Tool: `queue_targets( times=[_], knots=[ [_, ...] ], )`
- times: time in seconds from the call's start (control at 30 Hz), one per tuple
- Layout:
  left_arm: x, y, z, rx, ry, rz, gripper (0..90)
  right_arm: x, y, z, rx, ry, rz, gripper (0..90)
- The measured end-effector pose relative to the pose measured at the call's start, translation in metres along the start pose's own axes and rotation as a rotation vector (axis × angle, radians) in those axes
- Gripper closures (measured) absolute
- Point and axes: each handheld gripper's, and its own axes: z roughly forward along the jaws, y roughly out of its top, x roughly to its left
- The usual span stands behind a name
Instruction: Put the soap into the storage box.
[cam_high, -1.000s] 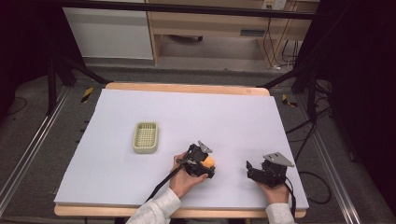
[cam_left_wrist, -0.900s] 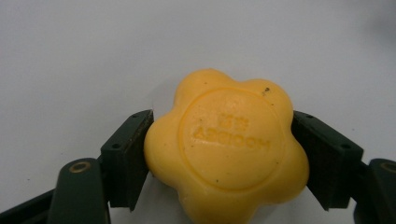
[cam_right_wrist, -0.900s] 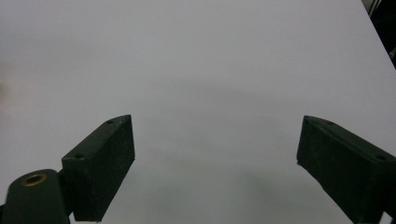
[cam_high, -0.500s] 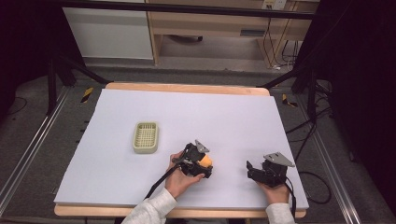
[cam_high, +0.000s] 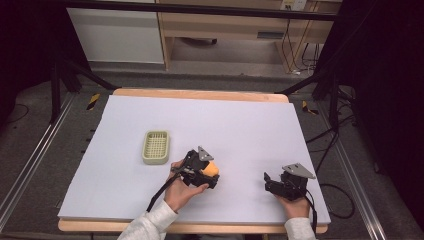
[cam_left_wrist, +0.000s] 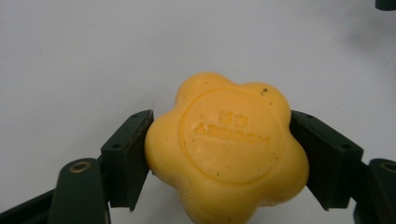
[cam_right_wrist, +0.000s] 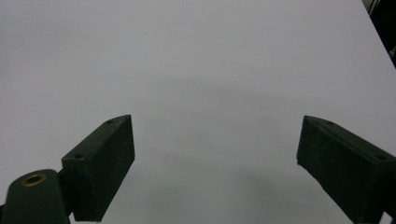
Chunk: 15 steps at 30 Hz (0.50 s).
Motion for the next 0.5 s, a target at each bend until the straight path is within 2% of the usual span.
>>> queue_targets(
  times=[0.5],
  knots=[
    [0.027,-0.006,-0.030,-0.035,0.028,-0.030,25.6,0.000,0.000,0.000,0.000,-0.002,0.000,11.7]
  ],
)
